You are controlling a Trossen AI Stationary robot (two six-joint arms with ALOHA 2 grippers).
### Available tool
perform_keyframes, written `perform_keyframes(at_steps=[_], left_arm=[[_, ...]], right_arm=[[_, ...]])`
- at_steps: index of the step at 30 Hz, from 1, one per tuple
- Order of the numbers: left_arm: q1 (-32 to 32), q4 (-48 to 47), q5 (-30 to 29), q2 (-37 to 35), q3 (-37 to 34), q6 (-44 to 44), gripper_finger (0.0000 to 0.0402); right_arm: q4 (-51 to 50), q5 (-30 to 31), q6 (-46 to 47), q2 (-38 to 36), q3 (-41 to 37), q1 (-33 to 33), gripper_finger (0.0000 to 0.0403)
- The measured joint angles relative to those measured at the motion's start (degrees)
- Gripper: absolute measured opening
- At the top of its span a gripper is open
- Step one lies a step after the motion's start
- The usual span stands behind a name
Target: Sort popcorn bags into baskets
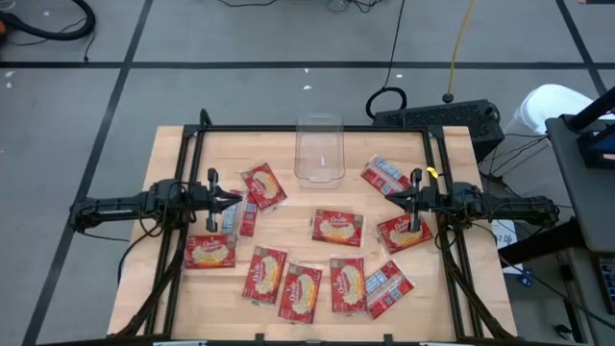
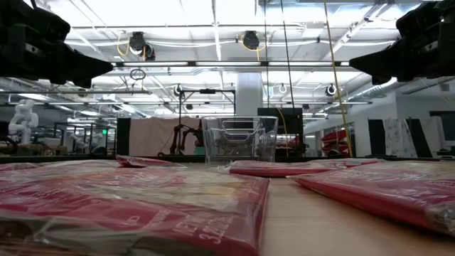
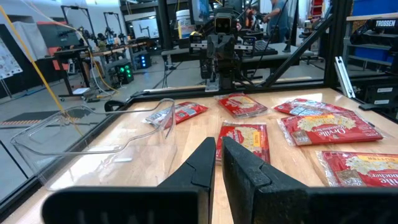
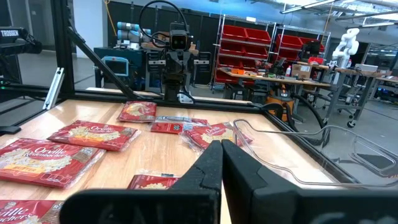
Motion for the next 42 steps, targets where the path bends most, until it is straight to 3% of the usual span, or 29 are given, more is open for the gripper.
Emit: perform_keyframes(at_steps=[40,42], left_arm=[[0.0,0.0,0.0,0.0,0.0,0.0,0.0035],[0.0,0.0,0.0,0.0,0.0,0.0,0.0035]], right_arm=[[0.0,0.0,0.0,0.0,0.0,0.0,0.0000],[0.0,-0.1,4.4,0.0,0.0,0.1,0.0000]])
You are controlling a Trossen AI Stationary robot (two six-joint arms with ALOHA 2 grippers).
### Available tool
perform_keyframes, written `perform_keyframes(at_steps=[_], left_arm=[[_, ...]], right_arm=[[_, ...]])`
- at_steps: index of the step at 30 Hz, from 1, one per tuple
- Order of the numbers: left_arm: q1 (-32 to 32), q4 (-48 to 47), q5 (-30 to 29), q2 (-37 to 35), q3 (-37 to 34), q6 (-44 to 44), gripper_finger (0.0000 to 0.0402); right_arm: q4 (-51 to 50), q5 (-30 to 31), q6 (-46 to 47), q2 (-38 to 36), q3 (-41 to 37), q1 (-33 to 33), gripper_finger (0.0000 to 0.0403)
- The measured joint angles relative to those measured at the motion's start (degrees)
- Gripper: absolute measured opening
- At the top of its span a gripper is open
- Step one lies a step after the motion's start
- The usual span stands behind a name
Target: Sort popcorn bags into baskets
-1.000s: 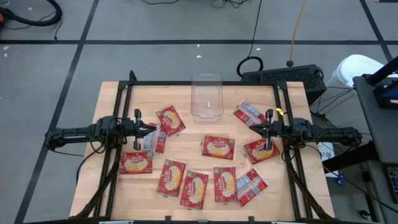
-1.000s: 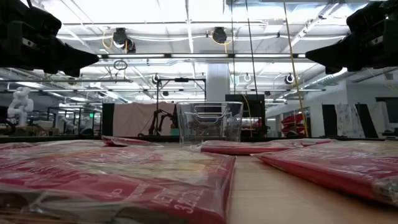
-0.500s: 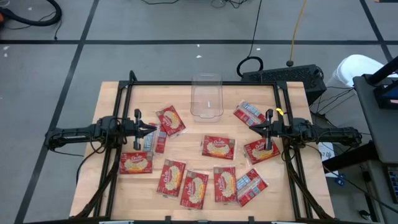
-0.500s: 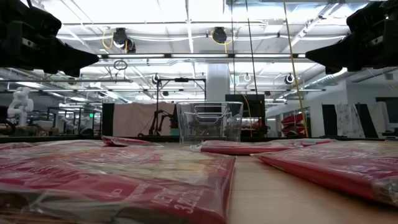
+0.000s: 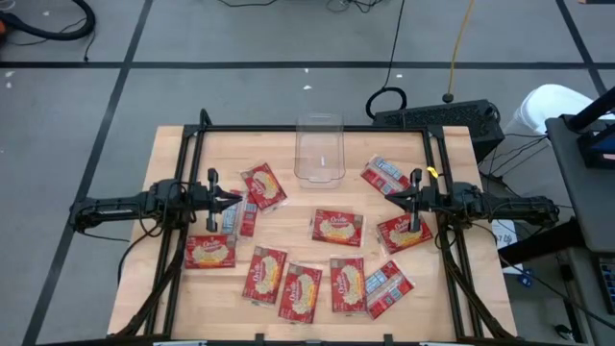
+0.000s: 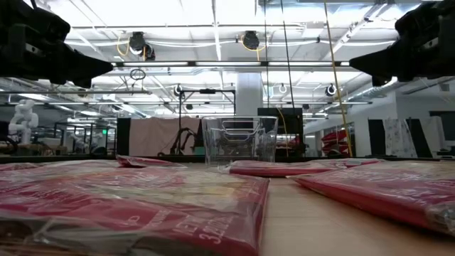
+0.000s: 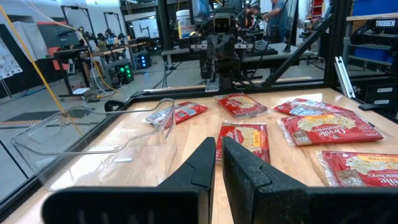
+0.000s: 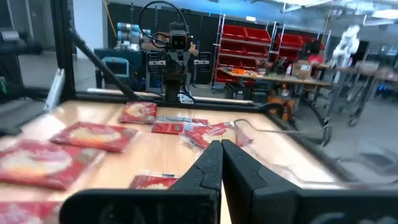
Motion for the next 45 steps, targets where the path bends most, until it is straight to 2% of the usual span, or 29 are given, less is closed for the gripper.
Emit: perform_keyframes(at_steps=[4,10,16,23,33,38,45], left_arm=[[0.0,0.0,0.0,0.0,0.0,0.0,0.0035],[0.0,0.0,0.0,0.0,0.0,0.0,0.0035],[0.0,0.1,0.0,0.0,0.0,0.0,0.0035],[0.0,0.7,0.0,0.0,0.0,0.0,0.0035],[0.0,0.7,0.0,0.0,0.0,0.0,0.0035],[0.0,0.7,0.0,0.0,0.0,0.0,0.0035],[0.0,0.7,0.0,0.0,0.0,-0.1,0.0035]], right_arm=[[0.1,2.9,7.9,0.0,0.0,0.0,0.0000],[1.6,3.2,11.0,0.1,0.3,0.0,0.0000],[-0.4,2.7,11.3,3.2,5.1,0.0,0.0000],[-3.9,1.6,9.9,12.6,16.2,0.0,0.0000],[-18.2,1.8,7.1,27.8,40.2,0.0,0.0000],[-20.2,2.0,8.9,34.2,50.5,0.0,0.0000],[-33.6,5.0,16.1,44.7,63.6,0.0,0.0000]])
